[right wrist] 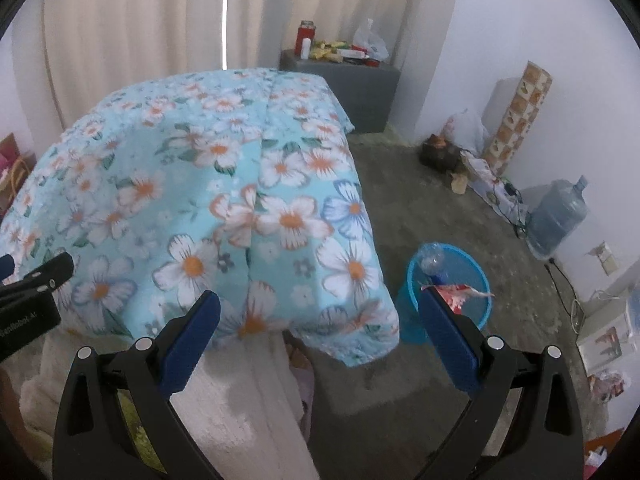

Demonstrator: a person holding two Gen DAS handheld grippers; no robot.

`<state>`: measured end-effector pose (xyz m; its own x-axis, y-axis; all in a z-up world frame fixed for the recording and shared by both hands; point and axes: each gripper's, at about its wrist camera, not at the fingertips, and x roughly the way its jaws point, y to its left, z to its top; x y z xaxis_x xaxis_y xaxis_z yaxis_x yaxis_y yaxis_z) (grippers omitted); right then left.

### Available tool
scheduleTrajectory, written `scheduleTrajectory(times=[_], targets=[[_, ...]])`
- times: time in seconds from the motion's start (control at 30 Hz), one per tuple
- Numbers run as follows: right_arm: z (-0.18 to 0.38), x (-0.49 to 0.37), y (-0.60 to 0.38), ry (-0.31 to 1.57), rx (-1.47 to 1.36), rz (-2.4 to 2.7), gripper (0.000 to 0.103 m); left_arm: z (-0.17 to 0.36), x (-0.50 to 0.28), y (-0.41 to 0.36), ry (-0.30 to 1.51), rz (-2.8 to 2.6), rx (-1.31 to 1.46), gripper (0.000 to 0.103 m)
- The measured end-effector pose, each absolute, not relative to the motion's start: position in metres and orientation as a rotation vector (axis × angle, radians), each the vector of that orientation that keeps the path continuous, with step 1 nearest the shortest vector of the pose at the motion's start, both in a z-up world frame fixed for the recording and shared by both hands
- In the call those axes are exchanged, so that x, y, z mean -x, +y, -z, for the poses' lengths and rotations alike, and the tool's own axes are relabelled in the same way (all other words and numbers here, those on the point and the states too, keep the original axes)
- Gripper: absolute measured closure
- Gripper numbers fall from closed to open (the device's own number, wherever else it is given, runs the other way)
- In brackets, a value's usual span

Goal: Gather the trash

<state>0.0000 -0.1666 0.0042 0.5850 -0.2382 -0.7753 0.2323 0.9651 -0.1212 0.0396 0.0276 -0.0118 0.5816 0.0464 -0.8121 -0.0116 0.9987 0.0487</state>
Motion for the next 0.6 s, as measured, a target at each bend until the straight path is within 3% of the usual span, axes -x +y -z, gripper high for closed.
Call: scheduleTrajectory(times=[0.6], targets=[[-0.002,0.010,-0.183,0.924,0.008,0.315,0.007,0.009,-0.035,0.006,0.942,0.015,-0.112,0.010]])
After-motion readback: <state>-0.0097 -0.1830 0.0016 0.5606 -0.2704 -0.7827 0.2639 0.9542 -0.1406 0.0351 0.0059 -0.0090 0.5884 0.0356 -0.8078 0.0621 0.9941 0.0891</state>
